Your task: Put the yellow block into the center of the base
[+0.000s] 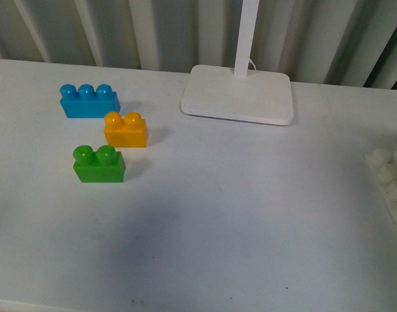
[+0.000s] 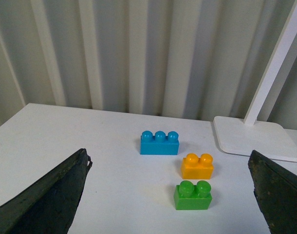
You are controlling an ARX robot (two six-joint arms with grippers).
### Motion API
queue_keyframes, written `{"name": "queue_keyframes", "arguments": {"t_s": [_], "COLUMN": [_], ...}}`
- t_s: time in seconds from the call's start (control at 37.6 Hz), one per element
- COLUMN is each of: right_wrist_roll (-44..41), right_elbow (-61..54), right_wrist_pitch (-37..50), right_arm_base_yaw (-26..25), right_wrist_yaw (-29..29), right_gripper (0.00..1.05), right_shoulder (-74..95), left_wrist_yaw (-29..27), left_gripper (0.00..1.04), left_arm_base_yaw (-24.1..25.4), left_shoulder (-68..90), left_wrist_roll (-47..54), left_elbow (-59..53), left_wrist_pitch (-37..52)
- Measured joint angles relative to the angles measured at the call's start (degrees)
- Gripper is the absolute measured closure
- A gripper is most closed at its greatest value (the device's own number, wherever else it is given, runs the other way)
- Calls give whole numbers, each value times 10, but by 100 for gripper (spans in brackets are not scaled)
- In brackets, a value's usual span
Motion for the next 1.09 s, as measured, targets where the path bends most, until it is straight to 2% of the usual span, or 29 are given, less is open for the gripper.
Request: {"name": "queue_keyframes", "arguments": {"t_s": [0.29,0.56,0.74,1.09], "right_wrist_roll": [38,111,200,293], "right_elbow": [-23,-15,27,120], "right_wrist_pitch": [0,-10,-32,-76], "right_arm_base_yaw": [80,167,263,355], "right_wrist_yaw": [11,27,35,63], "right_gripper": [9,9,9,9], "right_shoulder": [-14,-11,12,61], "left_wrist_yaw": [0,0,0,0], "left_gripper": [6,6,6,6], "left_arm_base_yaw": [0,0,0,0], "left_shoulder": [0,0,0,0], "left_wrist_roll": [0,0,0,0], "left_elbow": [0,0,0,0], "left_wrist_pitch": [0,0,0,0]}}
